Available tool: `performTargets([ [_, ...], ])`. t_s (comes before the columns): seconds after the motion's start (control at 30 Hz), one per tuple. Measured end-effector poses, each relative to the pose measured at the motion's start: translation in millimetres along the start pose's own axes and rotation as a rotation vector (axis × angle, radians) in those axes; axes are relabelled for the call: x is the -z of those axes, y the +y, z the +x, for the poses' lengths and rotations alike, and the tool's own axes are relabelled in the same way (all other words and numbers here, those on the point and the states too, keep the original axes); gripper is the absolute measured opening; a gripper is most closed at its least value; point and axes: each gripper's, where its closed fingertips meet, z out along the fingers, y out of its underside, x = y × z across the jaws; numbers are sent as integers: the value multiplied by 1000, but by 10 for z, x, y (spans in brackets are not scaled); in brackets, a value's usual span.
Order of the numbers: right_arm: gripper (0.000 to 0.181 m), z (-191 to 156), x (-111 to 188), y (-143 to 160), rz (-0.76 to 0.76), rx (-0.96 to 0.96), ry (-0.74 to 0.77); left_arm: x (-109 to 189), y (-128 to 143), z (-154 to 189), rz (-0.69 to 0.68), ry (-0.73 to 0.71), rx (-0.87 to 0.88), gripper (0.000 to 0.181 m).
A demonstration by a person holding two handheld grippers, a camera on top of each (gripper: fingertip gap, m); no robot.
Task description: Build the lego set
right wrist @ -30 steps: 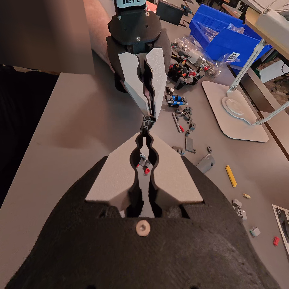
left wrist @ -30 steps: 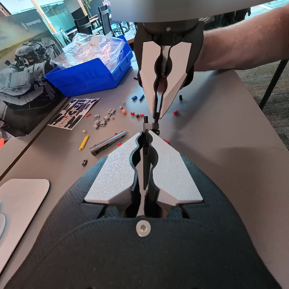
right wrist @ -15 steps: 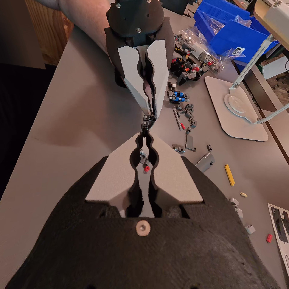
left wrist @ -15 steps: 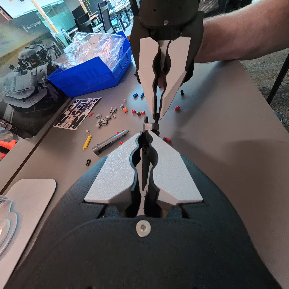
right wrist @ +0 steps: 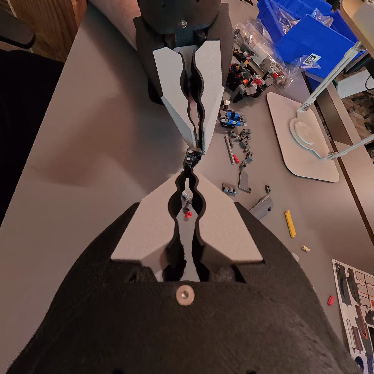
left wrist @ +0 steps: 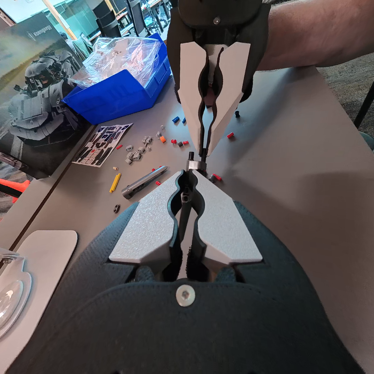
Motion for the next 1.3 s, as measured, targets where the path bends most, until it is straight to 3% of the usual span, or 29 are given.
performTargets([
  [0.33,2,64,-10,-66,35,-21,47,9,-45,-50,17,5,14,0],
  [0.37,6,94,12,-89,48,-33,60,7,-55,-100,23,-20,9,0],
  [0.43,34,130,76,-145,82,-50,72,16,-65,-171,32,-33,33,0],
  [0.53,45,254,131,-111,72,-24,174,38,-62,-236,47,-11,142,0],
  [0.67,41,322,35,-65,-39,161,350,37,-103,-301,95,52,374,0],
  [0.8,30,378,-2,-142,-53,232,461,53,-121,-334,134,95,513,0],
  [0.93,20,429,28,-201,-41,247,519,35,-99,-325,129,104,538,0],
  [1.13,27,420,-26,-198,-76,287,549,29,-80,-336,139,115,590,0],
  [1.3,30,450,48,-245,-12,237,545,20,-96,-326,126,63,467,0],
])
